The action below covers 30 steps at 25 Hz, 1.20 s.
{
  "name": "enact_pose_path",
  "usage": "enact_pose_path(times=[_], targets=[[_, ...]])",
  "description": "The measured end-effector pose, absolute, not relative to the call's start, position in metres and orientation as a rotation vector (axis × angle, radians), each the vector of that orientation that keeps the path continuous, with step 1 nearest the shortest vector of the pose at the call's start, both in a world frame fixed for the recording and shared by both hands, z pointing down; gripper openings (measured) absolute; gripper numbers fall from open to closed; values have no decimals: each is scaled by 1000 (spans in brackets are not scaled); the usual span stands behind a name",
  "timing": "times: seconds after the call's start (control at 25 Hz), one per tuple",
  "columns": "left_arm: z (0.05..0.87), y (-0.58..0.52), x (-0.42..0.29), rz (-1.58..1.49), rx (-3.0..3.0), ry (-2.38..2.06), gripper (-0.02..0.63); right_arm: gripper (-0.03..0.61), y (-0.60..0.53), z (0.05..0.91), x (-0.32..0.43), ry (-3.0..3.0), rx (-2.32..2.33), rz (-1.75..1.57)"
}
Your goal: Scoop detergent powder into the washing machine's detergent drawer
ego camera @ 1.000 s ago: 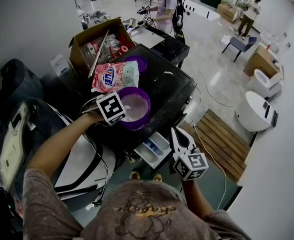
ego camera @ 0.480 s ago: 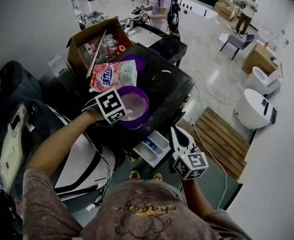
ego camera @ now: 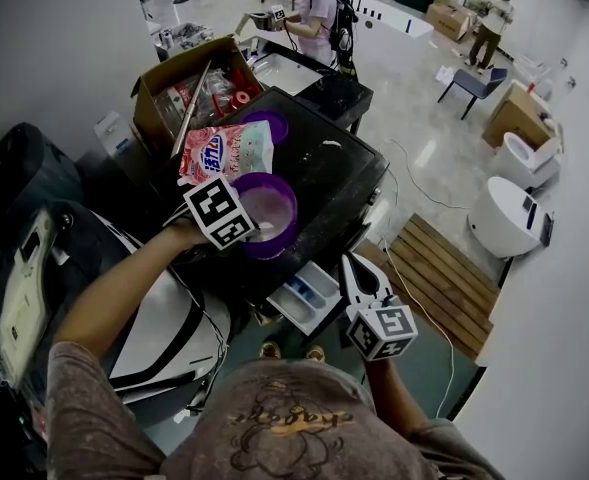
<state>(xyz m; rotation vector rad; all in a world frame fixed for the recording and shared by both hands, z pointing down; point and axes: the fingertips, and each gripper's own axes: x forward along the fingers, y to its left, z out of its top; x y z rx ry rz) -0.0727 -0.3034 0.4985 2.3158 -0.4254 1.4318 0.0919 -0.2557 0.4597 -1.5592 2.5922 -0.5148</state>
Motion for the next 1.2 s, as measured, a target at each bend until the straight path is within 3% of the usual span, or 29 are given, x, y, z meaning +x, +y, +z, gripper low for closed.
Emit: enact_pose_path(times=[1.2], targets=[[470,-316,-88,789,2282,-606,25,3,-259,460,81,2588,-1540,-546]])
